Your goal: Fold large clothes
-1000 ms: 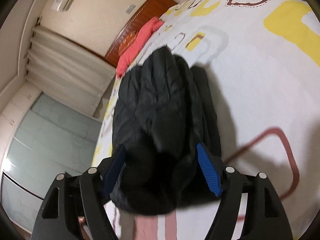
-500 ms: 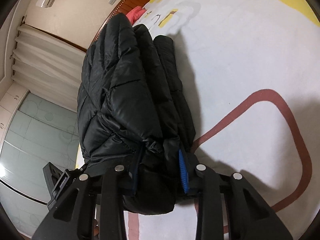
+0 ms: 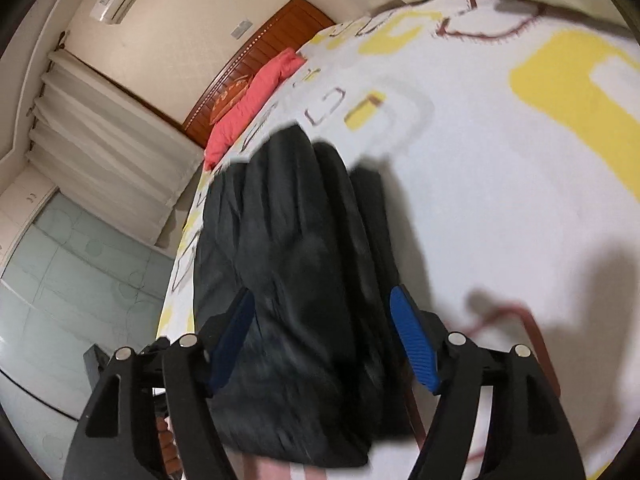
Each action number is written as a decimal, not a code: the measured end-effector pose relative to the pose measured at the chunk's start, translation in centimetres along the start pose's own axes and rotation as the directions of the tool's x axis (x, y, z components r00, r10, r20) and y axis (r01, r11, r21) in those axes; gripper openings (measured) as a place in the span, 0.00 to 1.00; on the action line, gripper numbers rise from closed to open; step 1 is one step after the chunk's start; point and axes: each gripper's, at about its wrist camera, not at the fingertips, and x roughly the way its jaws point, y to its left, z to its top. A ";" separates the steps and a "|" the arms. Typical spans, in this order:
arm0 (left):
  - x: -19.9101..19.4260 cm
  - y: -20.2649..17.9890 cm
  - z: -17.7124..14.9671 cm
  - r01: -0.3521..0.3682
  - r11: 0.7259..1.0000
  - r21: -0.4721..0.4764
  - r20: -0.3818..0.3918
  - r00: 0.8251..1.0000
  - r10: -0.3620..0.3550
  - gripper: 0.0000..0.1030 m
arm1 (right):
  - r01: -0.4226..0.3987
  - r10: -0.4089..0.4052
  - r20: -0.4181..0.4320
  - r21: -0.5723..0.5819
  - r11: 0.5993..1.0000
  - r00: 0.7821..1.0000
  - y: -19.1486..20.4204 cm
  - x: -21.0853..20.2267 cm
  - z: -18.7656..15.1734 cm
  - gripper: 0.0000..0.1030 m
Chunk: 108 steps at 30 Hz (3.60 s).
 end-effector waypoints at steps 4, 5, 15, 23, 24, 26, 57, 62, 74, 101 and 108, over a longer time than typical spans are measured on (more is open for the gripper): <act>3.3 -1.0 2.9 0.002 0.998 -0.057 -0.056 0.998 -0.005 0.90 | -0.021 0.021 -0.015 0.028 0.999 1.000 1.1 3.7 3.1 0.68; 3.9 -1.2 3.2 0.001 0.998 -0.065 -0.057 0.998 -0.005 0.90 | -0.029 0.029 -0.020 0.026 0.999 0.999 1.3 4.6 3.5 0.68; 9.3 -1.2 4.0 -0.136 0.991 -0.005 -0.055 0.989 0.136 0.85 | 0.075 -0.075 -0.009 0.006 0.997 0.997 -1.2 10.1 3.7 0.33; 10.6 0.9 3.6 -0.073 0.993 -0.090 -0.098 0.993 0.064 0.92 | 0.047 -0.047 0.004 0.025 0.999 0.999 -1.8 9.8 3.4 0.33; 10.2 1.2 3.7 -0.049 0.993 -0.107 -0.103 0.994 0.038 0.92 | 0.046 -0.046 0.005 0.016 0.999 0.999 -1.4 9.2 3.5 0.34; 8.8 2.2 3.7 -0.014 0.984 -0.180 -0.098 0.995 -0.003 0.92 | 0.043 -0.043 0.032 0.003 0.999 0.999 -0.8 7.8 3.5 0.47; 9.8 1.9 2.2 0.080 0.989 -0.128 -0.122 0.988 -0.096 0.81 | -0.119 0.125 -0.097 0.073 0.990 0.987 -3.6 9.6 1.9 0.52; 8.7 1.4 1.8 0.084 0.991 -0.105 -0.101 0.990 -0.094 0.73 | -0.126 0.131 -0.073 0.066 0.990 0.989 -3.0 8.8 1.5 0.43; 4.4 3.3 4.1 0.071 0.992 -0.099 -0.026 0.997 -0.074 0.67 | -0.221 0.226 -0.090 0.064 0.973 0.970 3.2 11.3 0.4 0.38; 2.2 12.3 12.8 0.020 0.980 -0.200 0.060 0.998 -0.008 0.89 | -0.198 0.179 -0.224 -0.063 0.978 0.958 10.0 20.3 2.2 0.70; 4.2 12.2 16.7 0.003 0.980 -0.200 0.046 0.999 0.006 0.90 | -0.186 0.175 -0.226 -0.027 0.982 0.958 11.3 22.5 5.9 0.75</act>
